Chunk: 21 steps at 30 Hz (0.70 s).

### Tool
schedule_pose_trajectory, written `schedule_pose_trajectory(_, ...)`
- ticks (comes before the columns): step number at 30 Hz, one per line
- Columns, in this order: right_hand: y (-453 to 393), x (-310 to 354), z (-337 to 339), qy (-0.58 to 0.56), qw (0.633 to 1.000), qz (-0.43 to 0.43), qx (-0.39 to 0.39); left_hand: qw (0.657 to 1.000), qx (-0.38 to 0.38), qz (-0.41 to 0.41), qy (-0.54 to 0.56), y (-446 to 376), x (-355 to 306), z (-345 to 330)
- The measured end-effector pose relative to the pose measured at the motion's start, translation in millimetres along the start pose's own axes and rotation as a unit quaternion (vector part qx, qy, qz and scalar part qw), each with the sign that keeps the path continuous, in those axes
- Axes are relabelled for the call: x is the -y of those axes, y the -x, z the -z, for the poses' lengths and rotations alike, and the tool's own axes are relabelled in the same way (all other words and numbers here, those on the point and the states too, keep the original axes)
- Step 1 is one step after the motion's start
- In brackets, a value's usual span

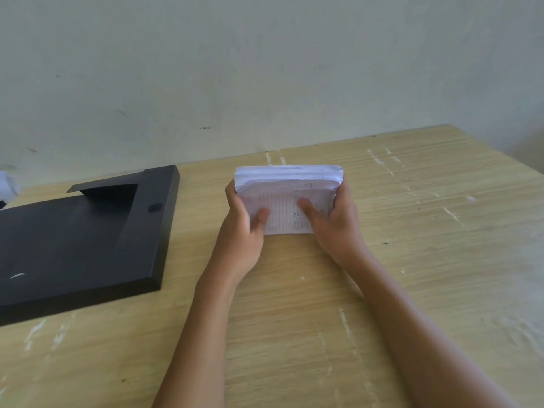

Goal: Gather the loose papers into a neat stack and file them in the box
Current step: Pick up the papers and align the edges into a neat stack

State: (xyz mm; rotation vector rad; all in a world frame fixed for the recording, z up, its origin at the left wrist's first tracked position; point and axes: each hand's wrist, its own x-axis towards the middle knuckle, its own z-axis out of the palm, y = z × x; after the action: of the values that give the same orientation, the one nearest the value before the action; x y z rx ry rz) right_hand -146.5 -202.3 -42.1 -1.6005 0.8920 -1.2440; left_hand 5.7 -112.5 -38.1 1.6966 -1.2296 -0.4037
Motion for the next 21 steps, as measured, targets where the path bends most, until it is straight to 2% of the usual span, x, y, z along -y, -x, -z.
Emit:
schedule_pose_trajectory(6, 0, 10, 1, -0.015, 0.999, 0.029, -0.016, 0.997, -0.068, -0.043, -0.007, -3, -1, 5)
schedule_pose_trajectory(8, 1, 13, 2, -0.004, 0.999, 0.036, -0.009, 0.997, -0.058, -0.044, 0.014, -3, -2, 5)
schedule_pose_trajectory(13, 2, 18, 10, 0.025, 0.999, 0.033, 0.034, 0.999, -0.008, 0.015, 0.046, -1, -6, 6)
schedule_pose_trajectory(16, 2, 17, 16, 0.059, 0.996, 0.017, 0.064, 0.999, -0.008, 0.007, 0.051, -1, -5, 9)
schedule_pose_trajectory(21, 4, 11, 10, 0.029, 0.999, -0.008, -0.02, 0.998, -0.062, -0.004, 0.001, -2, 0, 1)
